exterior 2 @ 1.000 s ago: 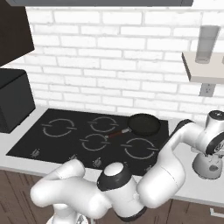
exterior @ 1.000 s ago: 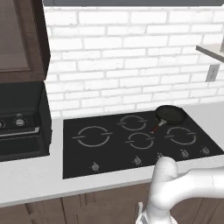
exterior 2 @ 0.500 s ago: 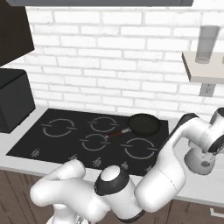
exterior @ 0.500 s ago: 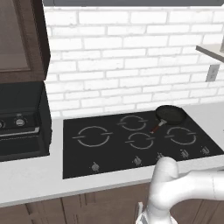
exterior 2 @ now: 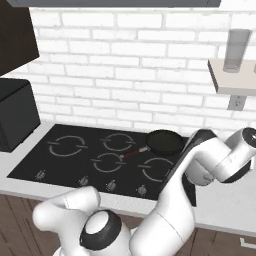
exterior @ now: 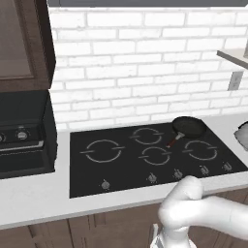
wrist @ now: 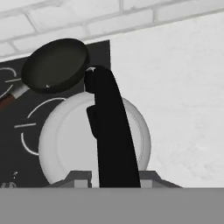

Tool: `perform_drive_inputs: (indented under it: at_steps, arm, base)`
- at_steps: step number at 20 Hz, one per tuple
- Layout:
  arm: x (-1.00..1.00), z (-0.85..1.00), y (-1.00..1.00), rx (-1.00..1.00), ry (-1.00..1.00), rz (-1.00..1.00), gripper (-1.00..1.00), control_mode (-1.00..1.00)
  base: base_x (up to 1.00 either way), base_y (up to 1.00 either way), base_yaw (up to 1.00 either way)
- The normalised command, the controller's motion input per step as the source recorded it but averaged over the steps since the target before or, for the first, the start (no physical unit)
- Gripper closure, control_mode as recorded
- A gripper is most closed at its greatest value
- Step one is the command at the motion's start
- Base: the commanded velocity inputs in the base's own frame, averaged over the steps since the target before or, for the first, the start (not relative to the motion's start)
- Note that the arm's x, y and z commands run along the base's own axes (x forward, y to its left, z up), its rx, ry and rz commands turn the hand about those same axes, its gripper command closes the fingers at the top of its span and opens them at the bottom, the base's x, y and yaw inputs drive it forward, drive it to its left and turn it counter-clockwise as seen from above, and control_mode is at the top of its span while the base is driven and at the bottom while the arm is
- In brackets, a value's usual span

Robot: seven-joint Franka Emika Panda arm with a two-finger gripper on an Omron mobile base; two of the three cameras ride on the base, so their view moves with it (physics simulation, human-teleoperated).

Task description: Pick the kettle from the counter and place it on a stove burner. Then turn the burner on.

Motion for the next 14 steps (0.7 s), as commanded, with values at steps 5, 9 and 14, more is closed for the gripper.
perform_drive_inputs:
  at_steps: [5,9,14]
  arm:
    - [-0.01,0.44,1.0,0.02,-0.21,0.0,1.0,-1.0]
    - [0.0,0.59,1.0,0.01,-0.13,0.0,1.0,-1.0]
    - [0.0,0.56,1.0,0.0,-0.04,0.0,1.0,-1.0]
  base:
    - [0.0,0.0,0.0]
    - [0.0,0.0,0.0]
    - [0.0,0.0,0.0]
